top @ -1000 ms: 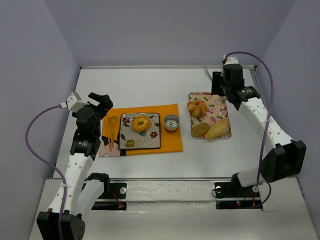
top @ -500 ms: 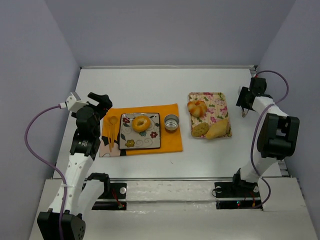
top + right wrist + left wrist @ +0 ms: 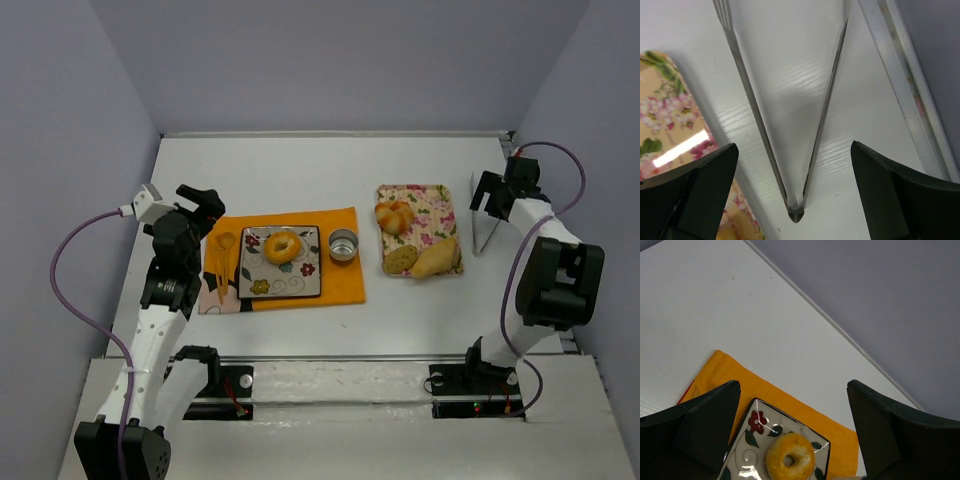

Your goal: Place the bread

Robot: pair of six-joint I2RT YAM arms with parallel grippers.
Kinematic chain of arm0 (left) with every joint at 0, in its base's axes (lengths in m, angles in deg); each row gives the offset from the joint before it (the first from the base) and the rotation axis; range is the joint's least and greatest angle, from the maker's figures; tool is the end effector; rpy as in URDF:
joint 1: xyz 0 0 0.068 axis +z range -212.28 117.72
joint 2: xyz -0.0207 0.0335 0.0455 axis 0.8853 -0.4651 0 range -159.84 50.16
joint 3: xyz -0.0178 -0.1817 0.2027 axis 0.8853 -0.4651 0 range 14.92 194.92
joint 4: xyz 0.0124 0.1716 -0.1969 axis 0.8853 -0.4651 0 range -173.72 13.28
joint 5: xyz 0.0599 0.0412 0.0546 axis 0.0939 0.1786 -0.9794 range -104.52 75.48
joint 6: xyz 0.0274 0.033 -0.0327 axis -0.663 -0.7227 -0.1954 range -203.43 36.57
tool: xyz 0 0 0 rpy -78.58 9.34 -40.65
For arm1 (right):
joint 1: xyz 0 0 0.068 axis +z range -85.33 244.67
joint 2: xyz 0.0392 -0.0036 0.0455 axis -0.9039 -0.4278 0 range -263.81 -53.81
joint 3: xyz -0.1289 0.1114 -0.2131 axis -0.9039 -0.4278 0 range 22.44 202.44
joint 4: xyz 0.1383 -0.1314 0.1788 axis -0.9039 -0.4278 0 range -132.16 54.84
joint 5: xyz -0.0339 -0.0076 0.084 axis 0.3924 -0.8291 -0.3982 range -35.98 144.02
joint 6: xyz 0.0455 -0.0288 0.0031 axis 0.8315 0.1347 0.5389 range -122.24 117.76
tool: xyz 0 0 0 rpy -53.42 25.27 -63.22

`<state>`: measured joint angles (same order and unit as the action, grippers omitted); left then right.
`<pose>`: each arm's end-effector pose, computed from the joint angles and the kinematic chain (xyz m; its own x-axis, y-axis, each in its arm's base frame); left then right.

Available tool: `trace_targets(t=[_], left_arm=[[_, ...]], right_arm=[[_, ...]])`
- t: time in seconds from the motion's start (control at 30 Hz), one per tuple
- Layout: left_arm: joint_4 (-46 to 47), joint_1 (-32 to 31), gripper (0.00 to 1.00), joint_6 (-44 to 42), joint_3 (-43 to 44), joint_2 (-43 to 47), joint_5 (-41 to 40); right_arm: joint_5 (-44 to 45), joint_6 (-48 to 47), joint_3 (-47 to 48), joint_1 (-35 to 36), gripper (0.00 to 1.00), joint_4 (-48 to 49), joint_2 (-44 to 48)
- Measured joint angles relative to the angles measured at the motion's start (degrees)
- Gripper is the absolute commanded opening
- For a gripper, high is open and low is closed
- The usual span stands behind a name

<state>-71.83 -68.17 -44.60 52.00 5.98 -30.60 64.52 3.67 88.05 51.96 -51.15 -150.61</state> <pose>0.1894 -0.0095 0.3226 0.0810 -0.6140 -0.7851 -0.1617 0.7692 -0.6183 0.3556 -0.0870 0.2201 -0.6770 0.2565 -0.6899 0.4091 0.9103 -0.0630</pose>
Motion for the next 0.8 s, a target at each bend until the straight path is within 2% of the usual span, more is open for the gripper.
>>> trace_targets(t=[0.1,0.33,0.47,0.6,0.8], left_arm=[[0.0,0.0,0.99,0.0,0.0,0.0,-0.02],[-0.04,0.0,0.99,0.04,0.0,0.02,-0.35],[-0.46,0.0,0.99,0.11,0.0,0.0,-0.5],[-1.25,0.0,0.99,0.44,0.0,-0.02,-0.5],[-2.78,0.0,0.99,0.76,0.0,0.11,-0.74]], right_arm=[[-0.44,1.62,-1.29,0.0,1.0,-0.31,6.49],[-3.48,9.9,-6.08,0.0,1.0,0.17,31.71],[-6.34,16.39,-15.08,0.0,1.0,2.84,45.33],[-6.97,20.2,-25.53,0.0,1.0,1.9,53.92],[-7.17,22.25,-27.45,0.0,1.0,0.2,56.54]])
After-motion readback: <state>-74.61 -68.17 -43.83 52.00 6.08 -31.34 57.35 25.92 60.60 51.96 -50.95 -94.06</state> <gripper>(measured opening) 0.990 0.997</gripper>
